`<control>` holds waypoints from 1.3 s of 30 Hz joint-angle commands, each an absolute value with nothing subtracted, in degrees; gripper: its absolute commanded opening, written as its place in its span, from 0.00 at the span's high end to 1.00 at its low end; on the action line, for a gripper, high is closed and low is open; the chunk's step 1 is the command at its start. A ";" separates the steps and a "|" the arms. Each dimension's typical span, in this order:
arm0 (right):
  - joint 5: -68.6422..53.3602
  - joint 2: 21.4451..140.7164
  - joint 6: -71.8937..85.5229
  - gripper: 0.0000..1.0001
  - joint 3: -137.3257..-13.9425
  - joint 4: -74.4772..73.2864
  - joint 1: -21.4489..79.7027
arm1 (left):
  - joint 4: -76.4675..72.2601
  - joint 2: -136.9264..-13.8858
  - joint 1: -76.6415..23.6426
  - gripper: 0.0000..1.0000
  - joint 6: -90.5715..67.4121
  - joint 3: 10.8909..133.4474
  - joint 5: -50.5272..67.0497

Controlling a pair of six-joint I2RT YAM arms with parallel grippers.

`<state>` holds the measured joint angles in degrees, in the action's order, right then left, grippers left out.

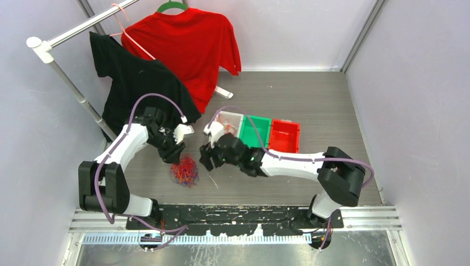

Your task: Untangle the cables

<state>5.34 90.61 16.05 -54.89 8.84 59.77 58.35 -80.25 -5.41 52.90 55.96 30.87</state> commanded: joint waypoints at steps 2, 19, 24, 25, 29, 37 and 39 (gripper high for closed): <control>4.44 92.59 11.39 0.32 -55.36 17.60 66.54 | 55.39 -81.31 -5.22 0.54 50.23 56.76 29.78; 7.26 106.41 14.89 0.68 -62.47 19.58 66.71 | 61.10 -79.12 -0.89 0.35 51.26 57.17 32.16; 8.94 105.05 17.12 0.80 -60.43 19.25 64.35 | 59.54 -78.64 -0.95 0.41 51.37 55.13 33.56; 9.08 104.69 17.09 0.80 -59.98 19.31 64.12 | 58.25 -78.63 -0.96 0.41 50.78 54.42 33.55; 10.55 102.68 16.43 0.72 -57.95 19.65 63.41 | 54.57 -79.18 -1.39 0.43 47.24 52.70 34.36; 12.25 95.22 11.72 0.48 -54.37 21.78 66.28 | 45.84 -80.62 -3.60 0.53 41.49 48.86 33.41; 10.98 94.50 10.98 0.47 -54.29 22.26 67.78 | 44.68 -81.11 -3.61 0.60 40.09 48.62 33.16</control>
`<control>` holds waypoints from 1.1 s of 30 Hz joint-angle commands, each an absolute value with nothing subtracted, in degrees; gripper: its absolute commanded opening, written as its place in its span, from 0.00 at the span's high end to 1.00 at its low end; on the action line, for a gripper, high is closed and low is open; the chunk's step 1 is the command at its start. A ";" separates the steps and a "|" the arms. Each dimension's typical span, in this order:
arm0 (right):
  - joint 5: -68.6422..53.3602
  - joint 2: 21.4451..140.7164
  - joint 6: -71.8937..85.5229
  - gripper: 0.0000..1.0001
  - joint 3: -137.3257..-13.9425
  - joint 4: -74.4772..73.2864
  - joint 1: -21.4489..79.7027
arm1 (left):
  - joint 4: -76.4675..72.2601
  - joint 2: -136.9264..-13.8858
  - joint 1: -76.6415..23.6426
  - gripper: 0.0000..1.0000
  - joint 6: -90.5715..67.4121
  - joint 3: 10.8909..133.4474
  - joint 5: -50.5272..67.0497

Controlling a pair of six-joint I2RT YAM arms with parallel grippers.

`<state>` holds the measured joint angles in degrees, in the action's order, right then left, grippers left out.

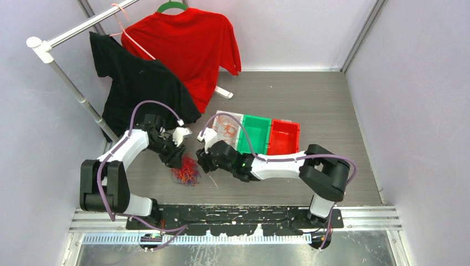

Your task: Untangle the cables

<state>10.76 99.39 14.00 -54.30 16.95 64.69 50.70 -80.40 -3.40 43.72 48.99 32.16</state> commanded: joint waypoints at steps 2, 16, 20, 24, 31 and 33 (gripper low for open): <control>8.99 95.01 10.26 0.46 -54.60 23.04 69.38 | 44.37 -81.14 -3.61 0.68 39.24 48.68 33.26; 6.34 108.81 7.70 0.44 -64.91 26.19 74.18 | 49.21 -80.61 -3.60 0.97 36.23 51.32 35.34; 9.51 111.70 7.62 0.47 -67.76 23.63 73.97 | 49.27 -80.60 -3.66 0.97 36.49 51.12 34.41; 10.72 111.92 6.22 0.52 -66.74 21.88 73.30 | 49.03 -81.20 -3.61 0.96 36.90 51.36 32.86; 10.10 108.74 8.73 0.79 -62.44 18.78 70.53 | 47.55 -83.36 -3.61 0.96 37.42 51.06 29.98; 9.40 106.71 9.00 0.86 -60.72 19.38 70.04 | 46.09 -83.79 -3.60 0.97 37.83 50.69 29.30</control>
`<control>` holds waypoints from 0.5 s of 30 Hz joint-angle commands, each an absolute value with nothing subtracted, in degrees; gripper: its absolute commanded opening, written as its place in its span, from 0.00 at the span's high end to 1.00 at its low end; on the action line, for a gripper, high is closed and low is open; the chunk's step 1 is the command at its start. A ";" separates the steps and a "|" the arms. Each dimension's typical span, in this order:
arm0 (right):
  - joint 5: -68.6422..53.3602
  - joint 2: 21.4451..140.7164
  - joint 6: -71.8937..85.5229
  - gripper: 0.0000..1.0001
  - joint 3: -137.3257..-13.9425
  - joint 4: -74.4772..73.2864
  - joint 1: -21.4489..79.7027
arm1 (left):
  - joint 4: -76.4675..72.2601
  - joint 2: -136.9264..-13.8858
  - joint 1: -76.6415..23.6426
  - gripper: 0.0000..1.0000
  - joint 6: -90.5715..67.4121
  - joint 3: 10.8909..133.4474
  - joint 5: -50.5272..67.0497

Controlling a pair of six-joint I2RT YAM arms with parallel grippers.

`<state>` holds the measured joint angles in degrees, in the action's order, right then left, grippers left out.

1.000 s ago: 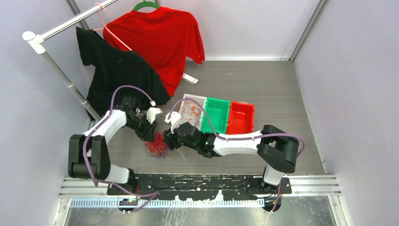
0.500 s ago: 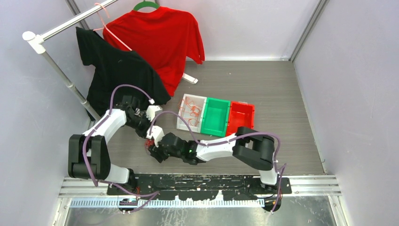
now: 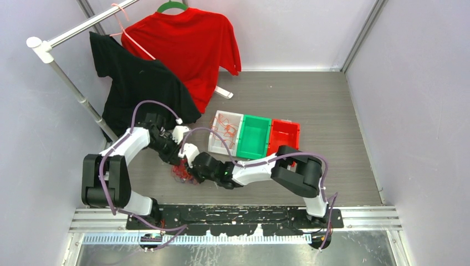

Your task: Untangle the cables

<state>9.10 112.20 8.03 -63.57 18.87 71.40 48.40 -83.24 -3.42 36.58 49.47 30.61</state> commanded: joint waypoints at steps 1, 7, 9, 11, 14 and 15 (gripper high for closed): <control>8.95 105.50 9.09 0.90 -59.71 19.70 69.83 | 45.60 -83.87 -3.61 0.98 38.05 50.37 28.82; 6.91 100.26 10.09 0.99 -56.05 21.47 68.38 | 44.90 -84.28 -3.70 1.00 39.47 49.47 26.57; 5.90 98.77 10.67 0.99 -54.81 22.39 67.68 | 44.33 -83.97 -3.69 1.00 39.70 49.04 26.25; 5.71 97.34 11.33 0.99 -53.88 22.65 67.15 | 44.04 -83.70 -3.69 1.00 39.95 48.74 25.85; 5.32 94.96 12.53 0.99 -52.39 23.24 66.23 | 44.25 -83.20 -3.67 1.00 41.36 48.45 23.97; 5.09 94.02 12.85 0.99 -51.81 23.55 65.96 | 44.12 -82.95 -3.62 1.00 42.11 48.16 22.96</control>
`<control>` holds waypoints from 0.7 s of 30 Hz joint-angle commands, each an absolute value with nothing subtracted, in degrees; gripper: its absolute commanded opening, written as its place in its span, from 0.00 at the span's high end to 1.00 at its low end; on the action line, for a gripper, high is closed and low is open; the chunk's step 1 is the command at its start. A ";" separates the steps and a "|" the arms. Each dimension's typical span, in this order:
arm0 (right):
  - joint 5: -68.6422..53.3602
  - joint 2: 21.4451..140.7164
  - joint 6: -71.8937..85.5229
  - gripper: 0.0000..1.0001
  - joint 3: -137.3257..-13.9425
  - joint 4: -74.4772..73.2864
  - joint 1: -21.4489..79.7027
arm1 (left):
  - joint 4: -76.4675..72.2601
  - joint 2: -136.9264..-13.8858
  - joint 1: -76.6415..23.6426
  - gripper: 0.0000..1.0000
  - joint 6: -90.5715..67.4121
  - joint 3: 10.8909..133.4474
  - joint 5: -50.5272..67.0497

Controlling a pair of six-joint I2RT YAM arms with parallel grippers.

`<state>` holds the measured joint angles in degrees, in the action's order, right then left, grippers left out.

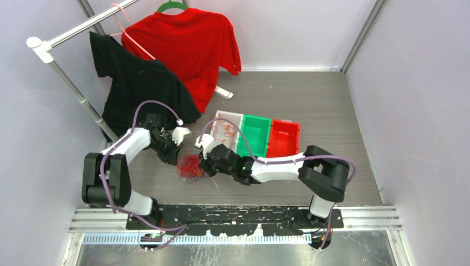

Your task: Untangle the cables

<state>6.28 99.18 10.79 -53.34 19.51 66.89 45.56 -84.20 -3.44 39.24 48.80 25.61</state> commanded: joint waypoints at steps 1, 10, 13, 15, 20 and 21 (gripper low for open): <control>5.02 92.95 13.17 0.99 -51.12 23.70 65.78 | 43.81 -82.55 -3.62 1.00 42.98 47.81 21.62; 2.50 93.45 16.95 0.64 -51.65 22.06 64.84 | 49.74 -77.36 -3.44 1.00 42.36 51.69 24.91; 0.98 96.47 18.84 0.59 -53.59 21.42 64.86 | 51.83 -76.26 -3.48 0.96 40.47 54.11 27.77; 0.80 98.13 19.60 0.59 -54.50 21.47 64.86 | 53.36 -76.01 -3.43 0.87 39.89 55.22 30.05; -1.38 101.73 21.93 0.61 -55.63 23.26 64.39 | 55.26 -76.74 -3.67 0.59 37.91 55.98 35.52; -1.59 102.44 22.27 0.63 -56.04 23.02 64.28 | 54.62 -76.93 -3.92 0.57 37.31 55.68 35.98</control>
